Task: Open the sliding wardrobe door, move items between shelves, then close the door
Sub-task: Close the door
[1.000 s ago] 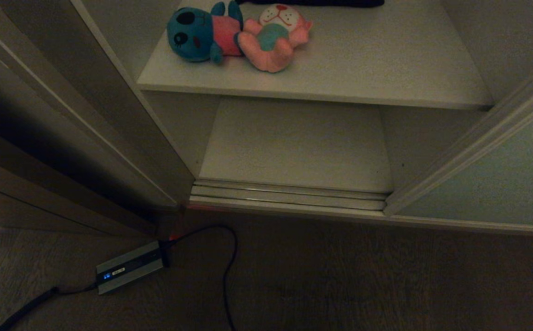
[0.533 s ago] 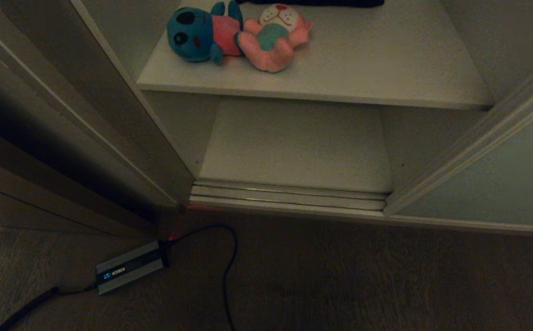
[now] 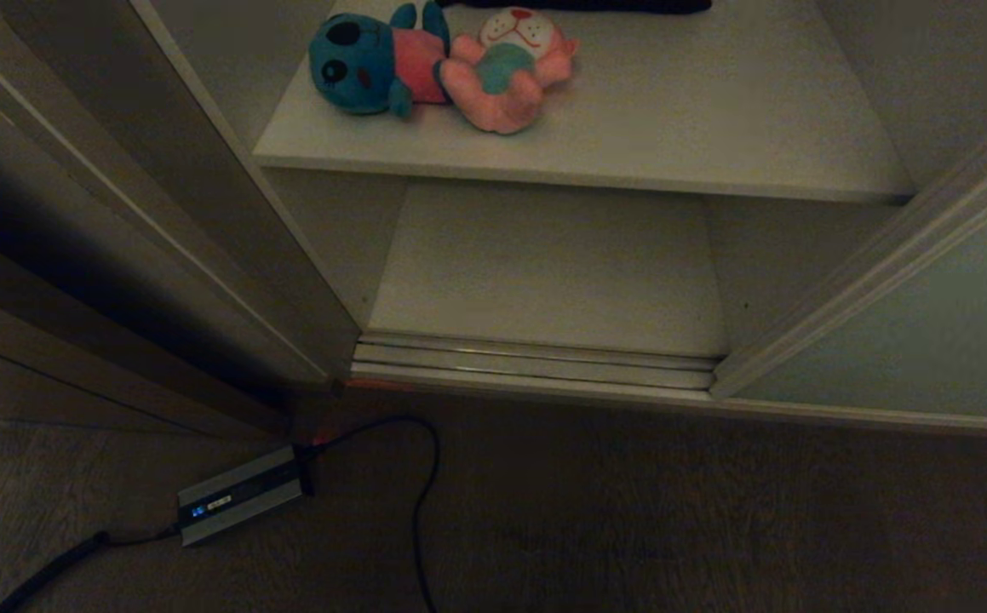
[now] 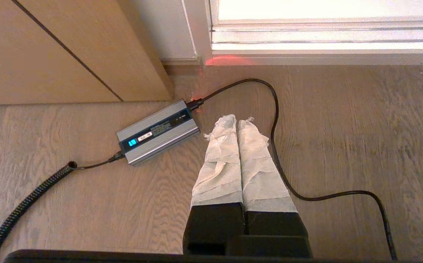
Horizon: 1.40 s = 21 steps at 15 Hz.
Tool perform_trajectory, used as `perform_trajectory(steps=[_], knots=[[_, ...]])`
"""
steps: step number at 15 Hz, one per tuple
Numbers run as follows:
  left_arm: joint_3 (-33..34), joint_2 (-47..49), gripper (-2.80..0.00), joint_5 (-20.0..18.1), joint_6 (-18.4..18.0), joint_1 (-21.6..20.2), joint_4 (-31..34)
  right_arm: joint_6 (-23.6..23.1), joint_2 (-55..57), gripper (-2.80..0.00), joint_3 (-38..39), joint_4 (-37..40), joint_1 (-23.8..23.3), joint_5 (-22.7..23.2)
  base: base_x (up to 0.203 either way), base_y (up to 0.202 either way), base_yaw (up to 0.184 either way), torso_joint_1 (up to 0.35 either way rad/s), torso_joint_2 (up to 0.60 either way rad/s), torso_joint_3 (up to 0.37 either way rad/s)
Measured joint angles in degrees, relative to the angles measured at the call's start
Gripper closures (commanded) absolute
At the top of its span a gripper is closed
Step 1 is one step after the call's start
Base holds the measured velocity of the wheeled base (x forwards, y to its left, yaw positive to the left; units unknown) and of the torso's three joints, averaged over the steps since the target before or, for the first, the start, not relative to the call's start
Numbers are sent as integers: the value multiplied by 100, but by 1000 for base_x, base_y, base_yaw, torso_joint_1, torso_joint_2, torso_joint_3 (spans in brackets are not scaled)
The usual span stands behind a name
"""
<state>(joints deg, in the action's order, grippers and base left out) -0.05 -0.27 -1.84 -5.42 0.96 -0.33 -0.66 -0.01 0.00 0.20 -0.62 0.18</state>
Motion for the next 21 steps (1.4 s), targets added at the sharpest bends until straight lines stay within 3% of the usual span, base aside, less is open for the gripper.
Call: perform_trajectory(steps=[11,13,17,21], knots=[[2,5,0,2,-1,0,0,0,1,0,-138,60,0,-29,0,0,0,0,0,0],[2,5,0,0,-1,0,-1,17,3,0,-860,464,7,-34,0,0,0,0,0,0],[2,6,0,0,-1,0,0,61,439,0,-3484,2317,-4,-99,0,0,0,0,0,0],[2,6,0,-2,2,0,0,164,1802,0,-5269,3191,-26,-651,0,0,0,0,0,0]])
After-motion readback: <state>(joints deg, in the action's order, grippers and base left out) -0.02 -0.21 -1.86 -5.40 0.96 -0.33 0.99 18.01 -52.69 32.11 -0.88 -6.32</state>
